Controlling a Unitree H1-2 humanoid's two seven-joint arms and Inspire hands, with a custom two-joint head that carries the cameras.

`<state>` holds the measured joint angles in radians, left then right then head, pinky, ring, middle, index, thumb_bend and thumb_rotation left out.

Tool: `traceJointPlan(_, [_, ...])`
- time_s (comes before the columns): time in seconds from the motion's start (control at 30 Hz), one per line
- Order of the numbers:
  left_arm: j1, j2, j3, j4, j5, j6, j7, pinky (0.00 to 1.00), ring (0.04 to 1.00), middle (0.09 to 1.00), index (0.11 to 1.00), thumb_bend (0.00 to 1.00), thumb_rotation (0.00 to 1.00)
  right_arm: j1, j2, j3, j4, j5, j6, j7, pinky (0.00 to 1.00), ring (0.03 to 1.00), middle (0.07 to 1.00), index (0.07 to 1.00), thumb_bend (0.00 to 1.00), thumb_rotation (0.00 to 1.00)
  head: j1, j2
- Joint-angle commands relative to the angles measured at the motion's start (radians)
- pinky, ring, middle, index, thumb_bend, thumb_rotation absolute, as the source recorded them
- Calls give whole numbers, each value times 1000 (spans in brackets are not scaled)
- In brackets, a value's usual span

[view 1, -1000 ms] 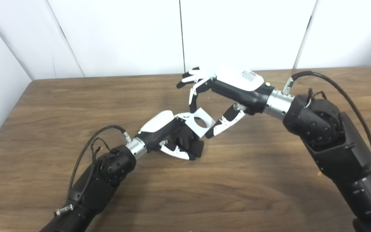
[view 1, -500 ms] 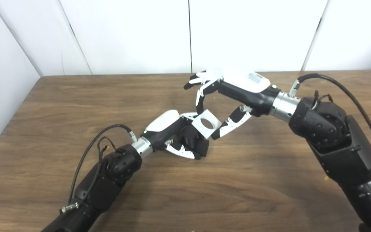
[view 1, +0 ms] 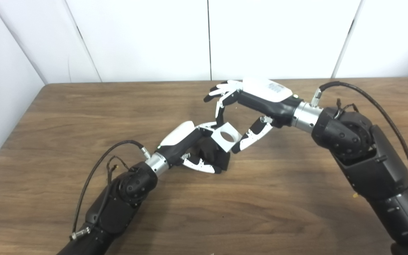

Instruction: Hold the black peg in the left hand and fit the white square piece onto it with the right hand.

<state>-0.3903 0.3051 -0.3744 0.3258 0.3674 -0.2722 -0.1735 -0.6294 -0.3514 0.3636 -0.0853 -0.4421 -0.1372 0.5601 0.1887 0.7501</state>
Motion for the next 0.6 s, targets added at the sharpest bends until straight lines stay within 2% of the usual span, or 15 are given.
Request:
traceJointPlan(0.0, [57, 23, -12, 65, 14, 137, -87, 853, 927, 926, 490, 521, 72, -64, 7, -13, -1, 9, -38, -24, 950, 918, 852, 482, 517, 141, 1, 2])
traceJointPlan(0.57, [78, 7, -17, 50, -15, 156, -112, 902, 954, 931, 488, 523, 67, -72, 17, -22, 41, -3, -42, -40, 925, 922, 851, 482, 517, 141, 2, 6])
